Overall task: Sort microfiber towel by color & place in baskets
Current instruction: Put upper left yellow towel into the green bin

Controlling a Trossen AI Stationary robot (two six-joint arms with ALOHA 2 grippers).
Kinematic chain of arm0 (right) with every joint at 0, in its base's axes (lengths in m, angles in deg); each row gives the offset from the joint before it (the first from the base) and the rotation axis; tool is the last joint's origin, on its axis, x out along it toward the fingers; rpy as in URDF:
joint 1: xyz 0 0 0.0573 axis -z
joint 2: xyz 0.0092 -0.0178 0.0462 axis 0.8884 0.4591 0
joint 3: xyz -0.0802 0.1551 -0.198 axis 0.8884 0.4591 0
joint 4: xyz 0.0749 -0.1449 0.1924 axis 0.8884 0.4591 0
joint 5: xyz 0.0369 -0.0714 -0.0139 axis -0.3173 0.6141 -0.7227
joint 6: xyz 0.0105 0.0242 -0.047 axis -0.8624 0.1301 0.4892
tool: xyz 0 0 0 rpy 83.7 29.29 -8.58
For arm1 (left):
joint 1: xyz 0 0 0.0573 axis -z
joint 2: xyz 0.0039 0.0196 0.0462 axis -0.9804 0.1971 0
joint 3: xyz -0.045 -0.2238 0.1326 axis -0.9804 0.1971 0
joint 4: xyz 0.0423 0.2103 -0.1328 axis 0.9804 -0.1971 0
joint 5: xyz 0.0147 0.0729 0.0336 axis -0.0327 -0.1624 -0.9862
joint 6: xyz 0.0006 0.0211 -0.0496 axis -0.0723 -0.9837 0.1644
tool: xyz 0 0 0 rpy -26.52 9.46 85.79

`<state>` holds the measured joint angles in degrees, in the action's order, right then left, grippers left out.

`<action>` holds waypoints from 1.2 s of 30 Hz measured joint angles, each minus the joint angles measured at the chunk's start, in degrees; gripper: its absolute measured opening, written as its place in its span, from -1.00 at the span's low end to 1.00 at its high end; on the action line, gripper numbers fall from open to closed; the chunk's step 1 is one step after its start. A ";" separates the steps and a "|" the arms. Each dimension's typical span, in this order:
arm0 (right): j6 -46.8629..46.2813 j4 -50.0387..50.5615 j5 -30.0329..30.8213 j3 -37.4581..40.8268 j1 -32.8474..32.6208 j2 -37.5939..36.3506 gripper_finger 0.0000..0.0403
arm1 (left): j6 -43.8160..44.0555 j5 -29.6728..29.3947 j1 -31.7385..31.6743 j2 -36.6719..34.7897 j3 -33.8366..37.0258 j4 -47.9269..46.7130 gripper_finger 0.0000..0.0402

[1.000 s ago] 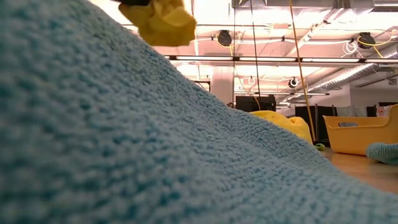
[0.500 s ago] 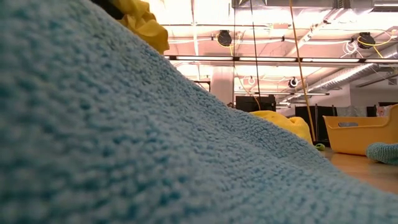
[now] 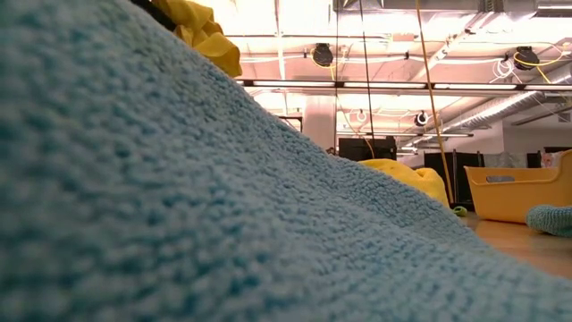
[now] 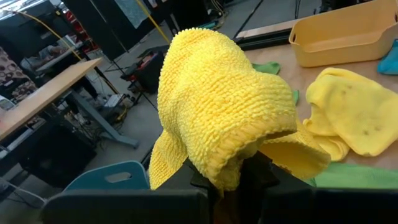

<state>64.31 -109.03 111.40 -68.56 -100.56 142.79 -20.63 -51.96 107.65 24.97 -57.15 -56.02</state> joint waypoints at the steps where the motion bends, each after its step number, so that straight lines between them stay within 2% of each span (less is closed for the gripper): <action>1: 0.00 0.00 -0.02 0.00 0.00 0.00 0.15 | 0.00 0.10 0.00 0.02 0.00 -0.02 -0.82; 19: 0.02 0.02 -0.02 0.00 0.02 0.00 0.15 | -1.61 1.94 -0.07 0.02 0.00 -0.46 -0.82; 24: 0.02 0.04 -0.04 0.00 0.02 0.00 0.15 | -1.77 1.43 -0.85 0.02 0.00 -3.35 -0.82; 30: 1.10 0.07 -0.04 0.00 0.04 0.00 0.15 | -1.62 -1.88 -4.27 0.02 0.00 -8.10 -0.82; 36: 1.49 0.08 -0.04 0.00 0.04 0.00 0.15 | -4.41 -2.48 -11.47 0.02 0.00 -13.27 -0.82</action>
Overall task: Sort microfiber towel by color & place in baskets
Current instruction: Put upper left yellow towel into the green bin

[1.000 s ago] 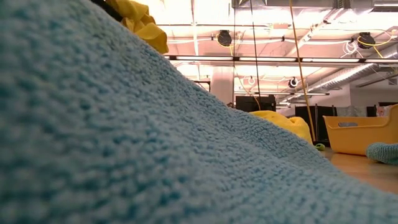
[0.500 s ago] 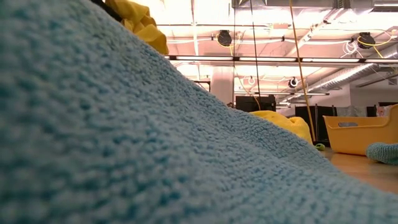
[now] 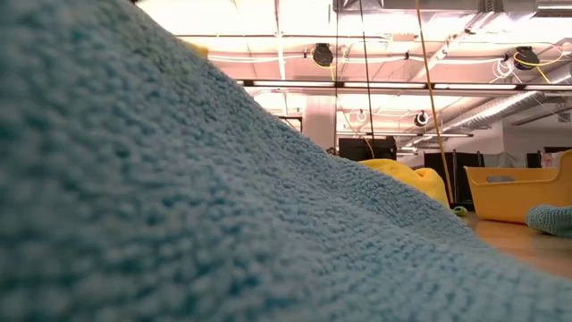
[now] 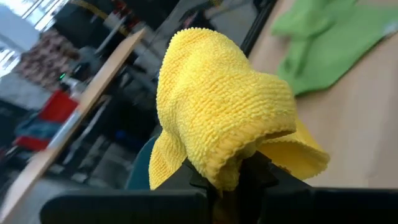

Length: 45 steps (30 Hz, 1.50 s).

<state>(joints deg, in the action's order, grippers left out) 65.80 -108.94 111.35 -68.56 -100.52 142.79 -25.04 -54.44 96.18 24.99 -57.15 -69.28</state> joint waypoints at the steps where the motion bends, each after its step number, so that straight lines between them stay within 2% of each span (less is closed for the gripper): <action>1: -0.01 -0.01 0.00 0.00 -0.01 0.00 0.15 | 0.05 0.05 -1.44 0.00 0.00 -1.15 -0.82; 10: 0.02 0.24 0.00 0.00 0.00 0.00 0.15 | 10.48 5.17 -15.65 -0.09 0.00 -11.97 -0.82; 17: 0.02 0.53 -0.02 0.02 0.23 0.00 0.15 | 7.11 12.68 -23.83 -0.09 -0.02 -13.30 -0.82; 26: 0.02 0.59 -0.13 0.02 0.42 0.00 0.15 | 6.42 14.73 -33.79 -0.03 -0.02 -13.33 -0.82; 34: 0.00 0.86 -0.22 0.02 0.42 0.00 0.15 | 6.46 16.50 -37.58 1.30 -0.02 -13.38 -0.82; 45: 0.00 0.90 -0.20 0.02 0.42 0.00 0.15 | 7.85 16.39 -37.88 4.09 -0.02 -13.70 -0.82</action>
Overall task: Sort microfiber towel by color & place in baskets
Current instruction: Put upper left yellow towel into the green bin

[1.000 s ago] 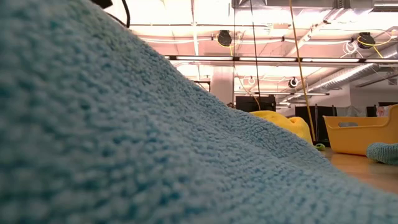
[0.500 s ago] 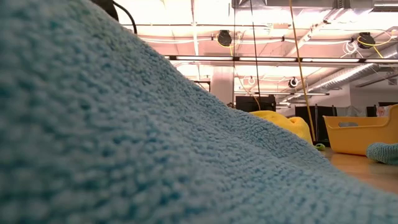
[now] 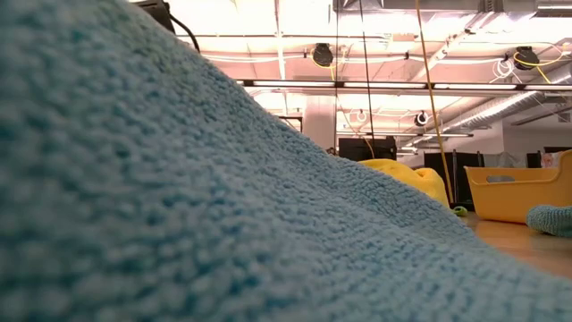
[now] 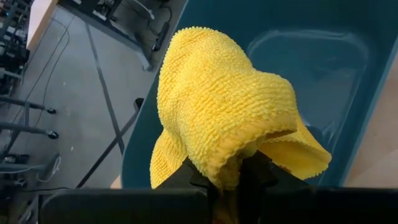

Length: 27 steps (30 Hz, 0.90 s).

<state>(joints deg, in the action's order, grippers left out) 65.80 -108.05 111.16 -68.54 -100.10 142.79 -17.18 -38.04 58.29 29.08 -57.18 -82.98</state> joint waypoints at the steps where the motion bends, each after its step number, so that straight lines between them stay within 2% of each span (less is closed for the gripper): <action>1: 0.00 -0.02 0.00 0.00 0.00 0.00 0.15 | 0.51 -0.26 0.00 0.28 0.00 -0.06 -0.82; 5: 0.00 0.01 0.00 0.00 -0.02 0.00 0.15 | 1.21 -3.19 0.00 0.90 0.83 -0.03 -0.82; 12: 0.00 0.05 0.02 0.00 -0.02 0.00 0.15 | 1.24 -3.42 0.04 1.42 0.92 0.14 -0.80; 27: -0.02 0.14 0.02 0.00 -0.02 0.00 0.15 | 1.23 -1.73 0.02 1.42 0.94 0.17 -0.44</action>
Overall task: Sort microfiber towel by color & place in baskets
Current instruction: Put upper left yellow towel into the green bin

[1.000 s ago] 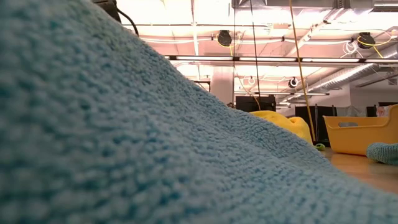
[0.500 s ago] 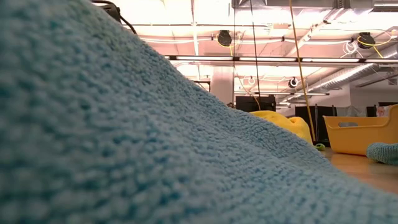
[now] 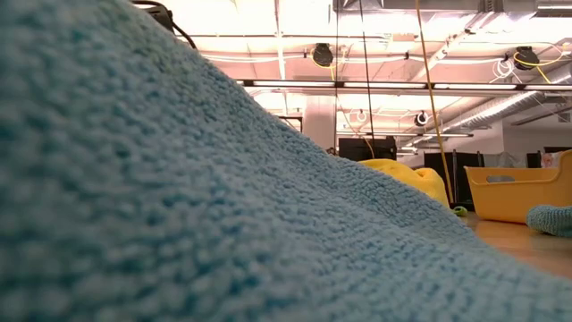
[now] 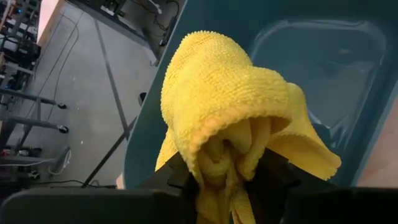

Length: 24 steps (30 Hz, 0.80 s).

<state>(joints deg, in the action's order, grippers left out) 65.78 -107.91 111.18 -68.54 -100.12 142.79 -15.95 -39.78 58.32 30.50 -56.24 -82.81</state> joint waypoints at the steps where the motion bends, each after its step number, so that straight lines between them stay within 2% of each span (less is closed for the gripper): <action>1: 0.00 0.00 0.00 0.00 0.00 0.00 0.15 | 0.00 0.06 0.00 0.00 0.00 0.00 -0.42; 8: 0.00 0.03 0.00 0.00 -0.04 0.00 0.15 | -0.02 4.52 -2.15 0.00 0.02 -0.13 -0.13; 14: 0.00 0.07 0.00 0.00 -0.04 0.00 0.15 | -0.03 4.62 -3.28 0.00 0.02 -0.13 0.14; 18: 0.01 0.15 0.00 0.00 -0.04 0.00 0.15 | 0.42 3.07 -3.63 0.00 0.02 -0.17 0.22; 24: 0.02 0.22 0.00 0.00 -0.04 0.00 0.15 | -0.04 3.78 -3.56 0.00 0.03 -0.05 0.23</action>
<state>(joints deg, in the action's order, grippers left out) 65.80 -107.69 111.18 -68.54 -100.17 142.79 -16.00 -36.00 54.75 30.50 -56.20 -82.86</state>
